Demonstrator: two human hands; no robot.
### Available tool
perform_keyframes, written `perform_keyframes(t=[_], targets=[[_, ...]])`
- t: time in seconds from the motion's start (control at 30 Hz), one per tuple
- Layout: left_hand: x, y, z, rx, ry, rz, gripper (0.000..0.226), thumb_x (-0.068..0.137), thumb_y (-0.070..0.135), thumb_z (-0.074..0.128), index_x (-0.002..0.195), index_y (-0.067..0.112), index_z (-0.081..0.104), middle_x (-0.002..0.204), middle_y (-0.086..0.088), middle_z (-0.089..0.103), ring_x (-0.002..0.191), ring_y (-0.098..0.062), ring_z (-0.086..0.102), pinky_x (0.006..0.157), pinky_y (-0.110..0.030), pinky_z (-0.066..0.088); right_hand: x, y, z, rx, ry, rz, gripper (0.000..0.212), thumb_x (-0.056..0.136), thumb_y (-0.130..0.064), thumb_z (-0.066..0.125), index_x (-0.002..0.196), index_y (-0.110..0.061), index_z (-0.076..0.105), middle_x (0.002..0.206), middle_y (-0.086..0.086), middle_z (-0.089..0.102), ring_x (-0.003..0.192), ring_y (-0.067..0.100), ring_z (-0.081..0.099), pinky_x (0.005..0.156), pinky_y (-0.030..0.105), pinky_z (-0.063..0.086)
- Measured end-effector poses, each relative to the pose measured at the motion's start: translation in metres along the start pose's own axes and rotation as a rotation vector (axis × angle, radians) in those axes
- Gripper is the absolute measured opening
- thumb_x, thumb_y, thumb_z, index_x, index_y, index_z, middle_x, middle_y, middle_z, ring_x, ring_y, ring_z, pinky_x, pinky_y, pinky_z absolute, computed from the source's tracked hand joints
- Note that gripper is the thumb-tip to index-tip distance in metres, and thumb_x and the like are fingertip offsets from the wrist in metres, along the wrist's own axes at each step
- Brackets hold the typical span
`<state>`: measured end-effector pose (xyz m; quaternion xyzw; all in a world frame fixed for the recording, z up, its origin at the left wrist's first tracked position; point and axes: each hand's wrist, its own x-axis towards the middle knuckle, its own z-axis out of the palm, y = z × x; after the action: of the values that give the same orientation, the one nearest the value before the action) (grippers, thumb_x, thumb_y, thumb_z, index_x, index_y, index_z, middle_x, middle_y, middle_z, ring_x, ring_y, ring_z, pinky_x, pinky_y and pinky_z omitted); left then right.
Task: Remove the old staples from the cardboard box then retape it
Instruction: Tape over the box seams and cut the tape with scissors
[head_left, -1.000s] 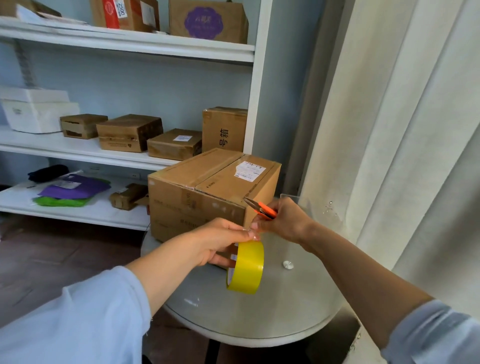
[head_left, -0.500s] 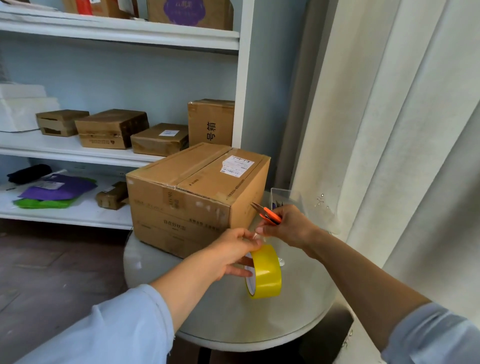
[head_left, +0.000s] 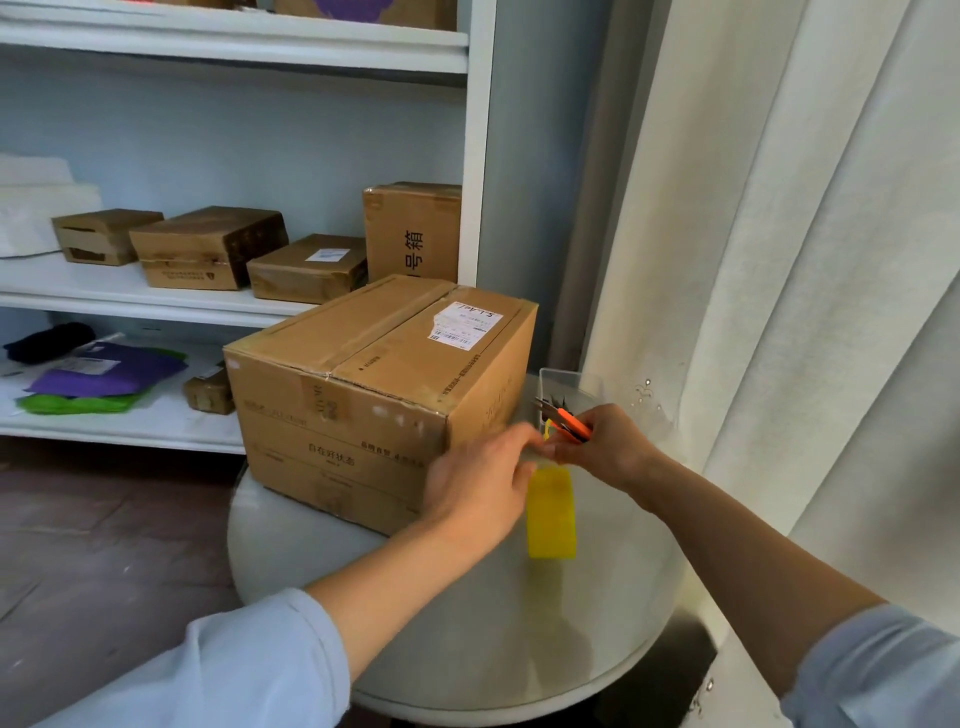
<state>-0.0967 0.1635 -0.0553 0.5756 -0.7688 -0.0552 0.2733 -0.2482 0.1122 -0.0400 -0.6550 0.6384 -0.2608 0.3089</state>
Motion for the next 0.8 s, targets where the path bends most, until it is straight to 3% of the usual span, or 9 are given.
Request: perform_keyframes(t=[0.07, 0.13, 0.23, 0.33, 0.57, 0.7, 0.8], targets=[[0.003, -0.007, -0.019, 0.129, 0.280, 0.230, 0.027, 0.093, 0.018, 0.053, 0.116, 0.032, 0.057, 0.112, 0.010, 0.057, 0.101, -0.013, 0.056, 0.076, -0.026, 0.041, 0.005, 0.002, 0.003, 0.065, 0.042, 0.044, 0.020, 0.084, -0.020, 0.072, 0.081, -0.002, 0.065, 0.061, 0.003, 0.047, 0.055, 0.013, 0.041, 0.052, 0.022, 0.034], [0.011, -0.023, -0.033, 0.192, 0.377, 0.303, 0.033, 0.088, 0.016, 0.059, 0.119, 0.028, 0.058, 0.116, 0.007, 0.055, 0.108, -0.015, 0.053, 0.088, -0.033, 0.042, 0.009, 0.000, 0.008, 0.122, 0.087, 0.066, 0.019, 0.085, -0.018, 0.072, 0.083, 0.000, 0.066, 0.056, 0.001, 0.045, 0.049, 0.012, 0.039, 0.047, 0.021, 0.032], [0.024, -0.054, -0.046, 0.302, 0.133, 0.188, 0.056, 0.092, 0.047, 0.048, 0.143, 0.028, 0.035, 0.148, 0.006, 0.034, 0.139, -0.015, 0.027, 0.116, -0.038, 0.016, 0.012, -0.004, 0.015, 0.160, 0.115, 0.053, 0.019, 0.085, -0.016, 0.071, 0.073, -0.004, 0.064, 0.046, -0.003, 0.046, 0.047, 0.012, 0.039, 0.047, 0.022, 0.031], [0.026, -0.075, -0.053, 0.397, -0.119, 0.149, 0.078, 0.084, 0.067, 0.034, 0.150, 0.032, 0.013, 0.159, 0.009, 0.009, 0.146, -0.011, 0.006, 0.119, -0.036, 0.002, 0.017, -0.009, 0.020, 0.217, 0.146, 0.057, 0.024, 0.085, -0.017, 0.071, 0.065, -0.009, 0.060, 0.049, -0.001, 0.044, 0.047, 0.013, 0.038, 0.046, 0.023, 0.030], [0.049, -0.064, -0.032, 0.467, -0.020, -0.118, 0.076, 0.085, 0.065, 0.040, 0.149, 0.030, 0.020, 0.158, 0.000, 0.015, 0.145, -0.022, 0.013, 0.115, -0.038, 0.010, 0.033, -0.024, 0.029, 0.297, 0.160, 0.030, 0.019, 0.084, -0.017, 0.073, 0.073, -0.007, 0.061, 0.052, 0.000, 0.039, 0.047, 0.013, 0.035, 0.046, 0.023, 0.028], [0.065, -0.070, -0.025, 0.439, 0.020, -0.111, 0.070, 0.089, 0.060, 0.041, 0.149, 0.028, 0.021, 0.158, -0.001, 0.018, 0.145, -0.021, 0.013, 0.116, -0.039, 0.009, 0.039, -0.031, 0.028, 0.318, 0.148, 0.016, 0.023, 0.083, -0.019, 0.074, 0.067, -0.010, 0.060, 0.052, -0.002, 0.044, 0.048, 0.011, 0.038, 0.047, 0.023, 0.030], [0.075, -0.080, -0.032, 0.435, -0.057, -0.100, 0.070, 0.091, 0.059, 0.039, 0.150, 0.028, 0.016, 0.159, 0.000, 0.013, 0.146, -0.020, 0.009, 0.117, -0.042, 0.003, 0.037, -0.031, 0.024, 0.317, 0.141, 0.011, 0.021, 0.082, -0.021, 0.075, 0.071, -0.007, 0.063, 0.055, 0.000, 0.047, 0.048, 0.011, 0.036, 0.046, 0.023, 0.029]])
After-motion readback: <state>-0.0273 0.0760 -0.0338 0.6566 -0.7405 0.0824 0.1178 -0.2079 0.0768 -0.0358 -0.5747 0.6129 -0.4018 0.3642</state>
